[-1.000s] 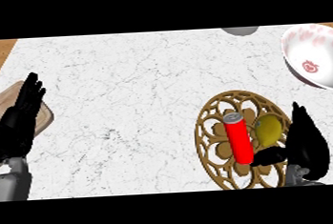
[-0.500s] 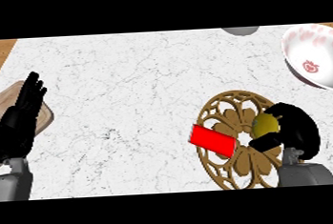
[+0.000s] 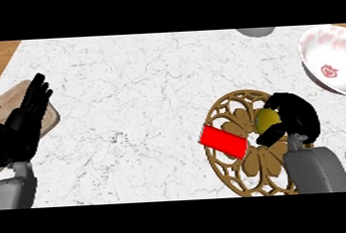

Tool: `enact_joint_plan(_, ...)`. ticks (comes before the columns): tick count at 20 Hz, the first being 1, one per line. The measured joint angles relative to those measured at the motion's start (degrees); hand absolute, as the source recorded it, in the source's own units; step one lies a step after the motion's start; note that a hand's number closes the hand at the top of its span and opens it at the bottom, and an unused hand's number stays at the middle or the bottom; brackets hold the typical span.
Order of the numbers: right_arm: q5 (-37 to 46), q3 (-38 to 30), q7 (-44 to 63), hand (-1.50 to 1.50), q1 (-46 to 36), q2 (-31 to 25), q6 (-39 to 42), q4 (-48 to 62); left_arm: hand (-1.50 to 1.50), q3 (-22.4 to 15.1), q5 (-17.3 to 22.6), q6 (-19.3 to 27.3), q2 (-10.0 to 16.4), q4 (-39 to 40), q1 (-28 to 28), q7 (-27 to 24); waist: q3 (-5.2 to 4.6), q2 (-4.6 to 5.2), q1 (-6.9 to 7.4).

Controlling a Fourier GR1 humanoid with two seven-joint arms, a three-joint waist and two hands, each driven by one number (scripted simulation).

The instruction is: Pick the lemon from the placemat and place it in the bowl

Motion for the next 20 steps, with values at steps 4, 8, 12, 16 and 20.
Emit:
enact_joint_plan(4, -2.6, 1.6, -8.9, 1.50, -7.6, -4.4, 7.6, 7.4, 0.00, -0.6, -0.3, 0.3, -0.6, 0.6, -1.7, 0.6, 0.21, 0.43, 0.78)
enact_joint_plan(8, -1.7, 2.1, -14.5, 1.50, -15.0, -6.5, 8.0, 14.7, 0.00, 0.4, 0.0, -0.3, 0.0, 0.8, -1.5, 0.6, 0.40, 0.35, 0.27)
enact_joint_plan(12, 0.1, 2.0, -14.2, 1.50, -19.3, -8.0, 7.0, 12.4, 0.00, 1.1, -0.1, -0.1, -0.1, 0.5, -0.8, 0.8, 0.45, 0.10, -0.54)
enact_joint_plan(16, 2.0, 0.3, -11.5, 1.50, -21.5, -9.5, 3.4, 5.9, 0.00, 1.2, -0.4, 0.0, -0.2, 0.5, 0.3, 0.2, 0.45, -0.20, -1.28)
enact_joint_plan(20, 0.8, -3.9, -9.7, 1.50, -23.6, -11.0, 1.7, 0.6, 0.00, 1.7, -0.1, -0.5, 0.0, 0.2, 0.8, 0.4, 0.46, -0.21, -1.39)
